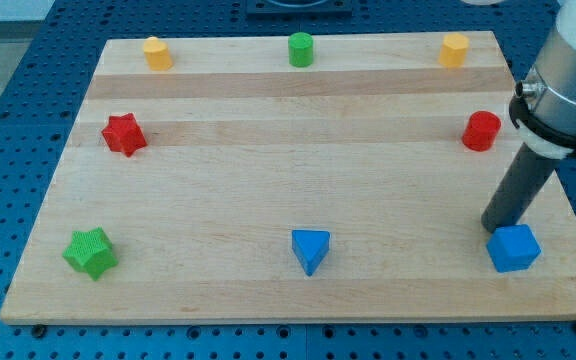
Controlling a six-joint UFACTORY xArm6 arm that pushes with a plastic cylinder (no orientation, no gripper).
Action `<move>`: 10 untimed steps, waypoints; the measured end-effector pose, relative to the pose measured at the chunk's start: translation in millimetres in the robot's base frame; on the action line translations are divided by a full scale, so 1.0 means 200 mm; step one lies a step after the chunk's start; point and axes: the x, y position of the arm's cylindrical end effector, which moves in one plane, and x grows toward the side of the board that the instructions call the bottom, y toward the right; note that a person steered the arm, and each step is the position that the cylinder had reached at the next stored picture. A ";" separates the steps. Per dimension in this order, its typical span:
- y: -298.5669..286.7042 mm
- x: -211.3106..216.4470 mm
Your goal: Move blue triangle to the center
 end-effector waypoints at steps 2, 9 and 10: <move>-0.13 0.00; -0.77 0.38; -0.87 0.38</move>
